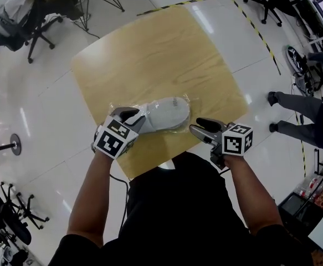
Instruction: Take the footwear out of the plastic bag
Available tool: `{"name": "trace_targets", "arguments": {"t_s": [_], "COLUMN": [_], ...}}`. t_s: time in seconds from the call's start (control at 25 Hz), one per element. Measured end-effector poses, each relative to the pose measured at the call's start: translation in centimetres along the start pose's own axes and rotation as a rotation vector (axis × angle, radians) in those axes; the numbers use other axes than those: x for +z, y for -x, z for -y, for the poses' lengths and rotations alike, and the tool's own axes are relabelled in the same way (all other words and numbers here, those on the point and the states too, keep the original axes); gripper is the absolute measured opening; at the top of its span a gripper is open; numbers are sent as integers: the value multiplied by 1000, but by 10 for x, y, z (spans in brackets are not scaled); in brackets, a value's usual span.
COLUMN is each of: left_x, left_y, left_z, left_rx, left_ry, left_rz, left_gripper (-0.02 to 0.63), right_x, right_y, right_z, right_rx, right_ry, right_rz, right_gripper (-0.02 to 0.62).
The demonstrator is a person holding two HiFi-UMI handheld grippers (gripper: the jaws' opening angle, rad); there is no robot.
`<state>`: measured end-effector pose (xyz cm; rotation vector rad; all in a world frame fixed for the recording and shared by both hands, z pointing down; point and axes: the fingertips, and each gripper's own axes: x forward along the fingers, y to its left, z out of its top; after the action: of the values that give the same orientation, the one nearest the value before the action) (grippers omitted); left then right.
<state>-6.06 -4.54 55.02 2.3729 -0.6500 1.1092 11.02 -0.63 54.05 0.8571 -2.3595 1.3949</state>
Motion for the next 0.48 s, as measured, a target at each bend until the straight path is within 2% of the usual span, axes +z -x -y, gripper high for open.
{"name": "trace_targets", "arguments": {"t_s": [0.04,0.12,0.2,0.24,0.28,0.32,0.4,0.48], "left_x": [-1,-11,-21,-23,-25,-27,-30,-30], "left_y": [-6,-20,-30,-32,-34,-34,-33,-33], "left_z": [7,17,19,18,16,14,12,14], "left_rx": [-20,-42,-34,-25,-16,-9,-18,-54], "left_ry": [-23,-56,-59,-44,-20,9,66,123], "left_rz": [-25,-103,-155,-161,-160,-155,-133,-97], "left_gripper": [104,106,107,106,100,84,61,55], "right_x": [3,-1,-13,-17,-17,-15,-9,-7], "right_y": [-6,-23,-36,-39,-40,-38,-29,-21], "right_z": [-2,2,10,13,13,9,-7,-20], "right_rx": [40,53,26,29,65,138,345,527], "right_ry": [-86,-184,-176,-157,-152,-170,-257,-342], "right_rz": [16,-25,-106,-130,-131,-111,-58,-48], "right_gripper": [208,219,211,160,62,2,2,2]}}
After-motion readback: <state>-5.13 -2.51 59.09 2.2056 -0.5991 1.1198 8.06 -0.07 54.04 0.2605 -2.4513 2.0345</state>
